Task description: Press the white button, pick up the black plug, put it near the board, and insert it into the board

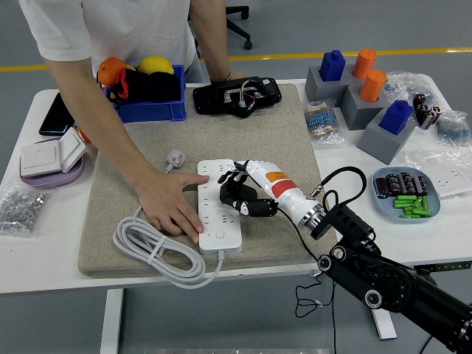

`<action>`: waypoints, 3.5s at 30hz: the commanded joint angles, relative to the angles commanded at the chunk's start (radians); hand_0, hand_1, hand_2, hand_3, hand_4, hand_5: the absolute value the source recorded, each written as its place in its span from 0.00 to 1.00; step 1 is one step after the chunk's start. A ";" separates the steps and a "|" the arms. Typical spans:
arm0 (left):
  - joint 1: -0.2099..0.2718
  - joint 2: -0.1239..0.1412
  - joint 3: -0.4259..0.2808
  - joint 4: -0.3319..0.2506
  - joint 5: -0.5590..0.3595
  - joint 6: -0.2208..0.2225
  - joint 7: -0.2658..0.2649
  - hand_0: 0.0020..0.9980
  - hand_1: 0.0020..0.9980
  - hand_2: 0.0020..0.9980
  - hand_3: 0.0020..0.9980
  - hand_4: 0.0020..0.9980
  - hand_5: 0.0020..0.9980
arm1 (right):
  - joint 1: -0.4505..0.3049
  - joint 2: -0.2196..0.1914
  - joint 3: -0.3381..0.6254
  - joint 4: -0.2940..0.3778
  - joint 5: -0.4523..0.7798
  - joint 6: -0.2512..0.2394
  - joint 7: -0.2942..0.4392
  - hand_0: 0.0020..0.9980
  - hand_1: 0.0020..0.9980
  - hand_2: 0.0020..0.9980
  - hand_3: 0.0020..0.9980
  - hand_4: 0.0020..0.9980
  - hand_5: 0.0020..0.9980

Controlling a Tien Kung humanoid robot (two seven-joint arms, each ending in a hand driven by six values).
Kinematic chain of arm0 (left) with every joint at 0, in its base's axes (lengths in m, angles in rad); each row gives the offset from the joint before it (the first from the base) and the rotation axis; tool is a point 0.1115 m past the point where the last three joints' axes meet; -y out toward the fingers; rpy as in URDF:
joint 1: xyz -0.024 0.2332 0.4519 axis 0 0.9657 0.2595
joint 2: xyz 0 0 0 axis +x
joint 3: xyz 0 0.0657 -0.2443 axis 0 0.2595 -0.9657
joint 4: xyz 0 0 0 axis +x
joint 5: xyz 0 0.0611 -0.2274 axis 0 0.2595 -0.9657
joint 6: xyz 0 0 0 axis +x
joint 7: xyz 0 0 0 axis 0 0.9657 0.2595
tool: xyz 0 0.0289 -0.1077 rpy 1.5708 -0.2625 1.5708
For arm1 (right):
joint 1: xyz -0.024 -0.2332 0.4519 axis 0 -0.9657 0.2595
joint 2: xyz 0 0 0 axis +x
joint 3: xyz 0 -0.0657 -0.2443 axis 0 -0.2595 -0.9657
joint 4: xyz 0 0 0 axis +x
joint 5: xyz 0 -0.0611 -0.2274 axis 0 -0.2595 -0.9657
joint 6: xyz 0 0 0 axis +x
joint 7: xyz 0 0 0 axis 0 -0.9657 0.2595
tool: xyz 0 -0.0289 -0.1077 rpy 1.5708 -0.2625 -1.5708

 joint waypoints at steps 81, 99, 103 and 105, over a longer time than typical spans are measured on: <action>0.003 0.000 -0.009 0.000 -0.001 0.002 0.001 0.47 0.50 0.51 0.58 0.60 0.26 | -0.160 -0.106 0.090 0.244 0.150 0.235 -0.073 0.91 0.85 0.79 0.75 0.89 0.53; 0.001 -0.001 -0.011 0.000 0.000 0.002 0.000 0.47 0.50 0.51 0.58 0.60 0.26 | -0.140 -0.092 0.039 0.237 0.163 0.242 -0.076 0.91 0.84 0.79 0.74 0.89 0.52; -0.001 -0.001 -0.005 0.000 -0.006 0.003 -0.002 0.47 0.50 0.51 0.58 0.60 0.26 | -0.132 -0.090 0.026 0.242 0.166 0.242 -0.075 0.90 0.84 0.78 0.74 0.89 0.52; -0.001 -0.001 -0.002 0.000 -0.009 0.003 -0.002 0.47 0.50 0.51 0.58 0.60 0.26 | -0.127 -0.088 0.020 0.240 0.167 0.243 -0.074 0.90 0.84 0.78 0.74 0.89 0.52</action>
